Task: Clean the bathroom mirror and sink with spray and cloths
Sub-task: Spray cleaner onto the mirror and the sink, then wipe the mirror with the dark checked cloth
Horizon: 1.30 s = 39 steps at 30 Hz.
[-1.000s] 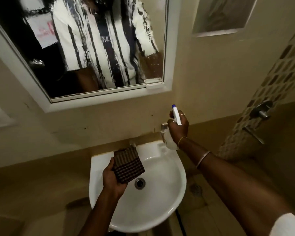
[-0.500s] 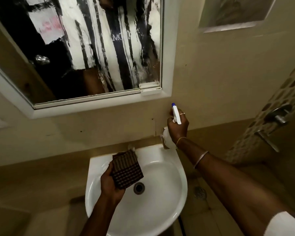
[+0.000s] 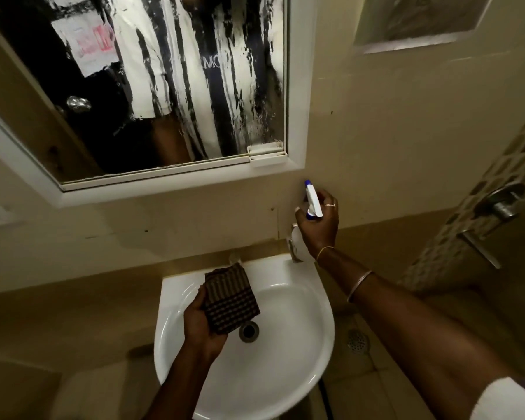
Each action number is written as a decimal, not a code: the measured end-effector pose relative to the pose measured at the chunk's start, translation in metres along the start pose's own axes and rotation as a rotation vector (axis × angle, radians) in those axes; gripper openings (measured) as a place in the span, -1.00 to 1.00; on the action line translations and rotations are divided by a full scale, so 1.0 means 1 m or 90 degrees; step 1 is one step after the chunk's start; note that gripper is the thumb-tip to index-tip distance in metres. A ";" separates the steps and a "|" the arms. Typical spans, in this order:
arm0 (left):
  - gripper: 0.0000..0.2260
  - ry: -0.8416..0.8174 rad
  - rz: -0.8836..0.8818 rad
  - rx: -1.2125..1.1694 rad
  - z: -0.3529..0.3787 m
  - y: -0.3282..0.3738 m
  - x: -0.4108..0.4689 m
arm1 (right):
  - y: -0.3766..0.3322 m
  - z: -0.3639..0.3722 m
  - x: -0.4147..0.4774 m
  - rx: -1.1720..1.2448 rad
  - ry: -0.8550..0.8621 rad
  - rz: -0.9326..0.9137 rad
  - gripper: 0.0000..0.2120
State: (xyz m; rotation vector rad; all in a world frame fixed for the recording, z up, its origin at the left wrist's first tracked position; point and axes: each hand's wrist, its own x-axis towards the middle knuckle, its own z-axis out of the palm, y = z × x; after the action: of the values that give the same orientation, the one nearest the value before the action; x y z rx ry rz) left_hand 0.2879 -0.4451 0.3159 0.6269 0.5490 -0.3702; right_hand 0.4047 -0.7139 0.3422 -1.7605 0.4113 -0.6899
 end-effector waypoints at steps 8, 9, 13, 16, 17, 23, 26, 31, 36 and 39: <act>-0.54 -0.019 -0.009 0.003 0.005 0.008 -0.010 | -0.002 -0.023 -0.054 -0.129 0.040 0.024 -0.14; -0.54 -0.028 -0.007 0.006 0.007 0.010 -0.013 | -0.006 -0.025 -0.065 -0.139 0.058 0.019 -0.18; -0.57 -0.037 0.003 0.031 0.015 0.020 -0.028 | -0.017 -0.020 -0.109 -0.115 0.073 -0.008 -0.41; -0.59 -0.058 0.021 0.057 0.023 0.032 -0.044 | -0.034 -0.010 -0.138 0.010 -0.059 0.049 -0.65; -0.59 -0.066 0.025 0.068 0.025 0.037 -0.051 | -0.045 -0.005 -0.147 0.045 -0.124 0.097 -0.68; -0.51 -0.102 0.030 0.155 0.030 0.066 -0.078 | -0.120 0.006 -0.184 0.391 -0.518 0.428 -0.44; -0.51 -0.098 0.053 0.237 0.035 0.087 -0.100 | -0.153 0.007 -0.201 0.503 -0.559 0.448 -0.50; -0.57 -0.087 0.119 0.360 0.049 0.120 -0.134 | -0.192 0.009 -0.220 0.495 -0.579 0.416 -0.58; -0.77 -0.027 0.295 0.582 0.074 0.152 -0.167 | -0.234 0.009 -0.235 0.500 -0.647 0.344 -0.68; -0.74 -0.008 0.424 0.732 0.086 0.174 -0.183 | -0.258 0.014 -0.235 0.498 -0.620 0.289 -0.63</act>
State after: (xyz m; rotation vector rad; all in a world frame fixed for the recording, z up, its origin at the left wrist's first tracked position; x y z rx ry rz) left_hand 0.2577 -0.3399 0.5589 1.8489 0.0337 -0.0148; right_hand 0.2151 -0.4868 0.5289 -1.0076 -0.1411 0.3426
